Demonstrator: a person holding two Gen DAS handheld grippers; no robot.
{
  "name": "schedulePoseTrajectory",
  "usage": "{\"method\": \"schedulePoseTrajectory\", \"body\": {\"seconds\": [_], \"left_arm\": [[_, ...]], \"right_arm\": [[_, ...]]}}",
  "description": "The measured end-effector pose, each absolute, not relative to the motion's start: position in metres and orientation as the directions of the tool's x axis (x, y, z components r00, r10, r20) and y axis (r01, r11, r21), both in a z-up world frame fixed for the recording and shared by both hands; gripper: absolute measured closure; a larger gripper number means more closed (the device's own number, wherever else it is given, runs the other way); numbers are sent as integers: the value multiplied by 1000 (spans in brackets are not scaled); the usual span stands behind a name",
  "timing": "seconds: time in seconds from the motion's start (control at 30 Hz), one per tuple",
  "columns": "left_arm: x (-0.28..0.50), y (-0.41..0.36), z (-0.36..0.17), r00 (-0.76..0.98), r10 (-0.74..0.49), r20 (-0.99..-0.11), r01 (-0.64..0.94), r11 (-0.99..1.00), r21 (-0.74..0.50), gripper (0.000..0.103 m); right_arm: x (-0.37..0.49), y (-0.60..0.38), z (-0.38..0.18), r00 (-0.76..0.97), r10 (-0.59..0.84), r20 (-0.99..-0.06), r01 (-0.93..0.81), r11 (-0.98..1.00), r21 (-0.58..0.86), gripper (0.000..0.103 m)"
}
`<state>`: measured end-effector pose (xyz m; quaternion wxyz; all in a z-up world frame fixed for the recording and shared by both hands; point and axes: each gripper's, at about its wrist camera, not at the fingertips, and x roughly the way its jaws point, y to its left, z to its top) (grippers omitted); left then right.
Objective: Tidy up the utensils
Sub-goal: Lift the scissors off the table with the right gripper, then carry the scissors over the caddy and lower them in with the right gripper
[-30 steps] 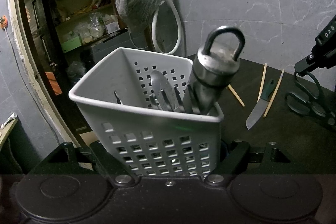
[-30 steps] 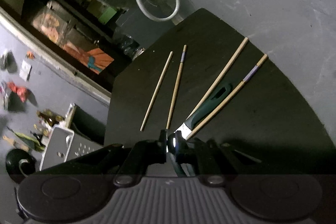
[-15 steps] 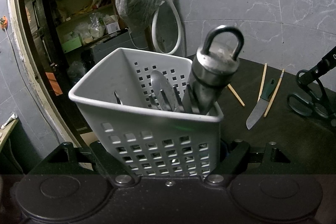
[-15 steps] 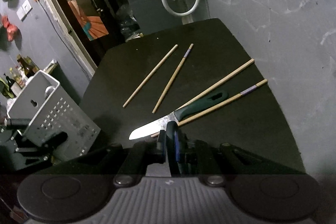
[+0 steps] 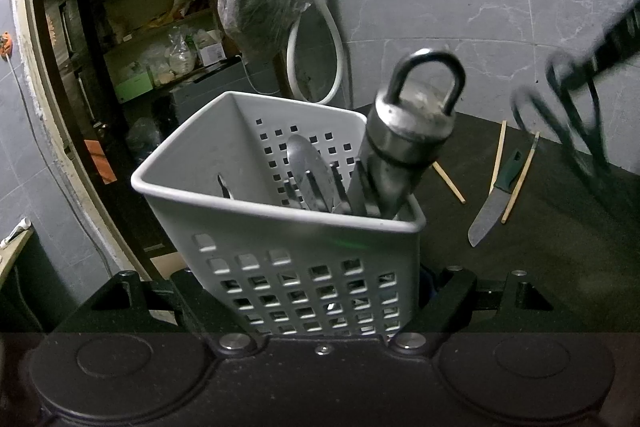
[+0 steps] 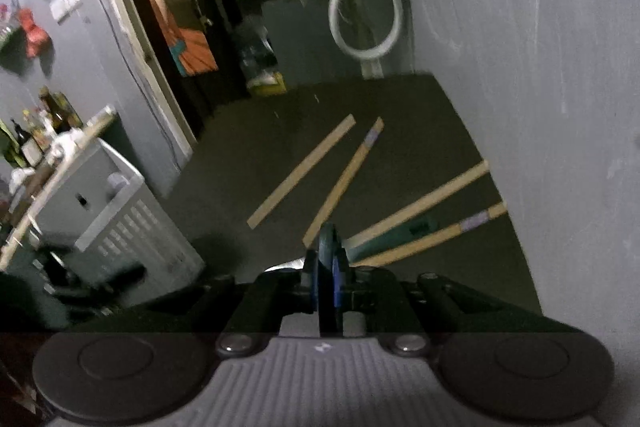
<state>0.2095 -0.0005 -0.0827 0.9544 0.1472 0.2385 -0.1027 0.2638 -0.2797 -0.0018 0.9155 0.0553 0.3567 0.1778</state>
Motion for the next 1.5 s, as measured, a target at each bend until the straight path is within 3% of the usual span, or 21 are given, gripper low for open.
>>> {"method": "schedulePoseTrajectory", "body": {"seconds": [0.23,0.43,0.8,1.07,1.5], "left_arm": [[209,-1,-83,865,-126,-486,267,935,233,19],[209,-1,-83,865,-125,-486,266,936,232,19],[211,-1,-82,869,-123,-480,255,942,220,20],[210,1,-83,872,-125,-474,250,945,211,20],[210,3,-84,871,-131,-474,253,945,205,20]], "right_arm": [[263,-259,67,787,465,-406,-392,885,253,95],[288,-222,116,765,613,-196,-539,777,325,95],[326,-156,101,677,732,-70,-663,649,372,95],[317,-134,63,665,743,-76,-673,640,370,95],[279,-124,33,612,769,-185,-715,638,284,93]]}}
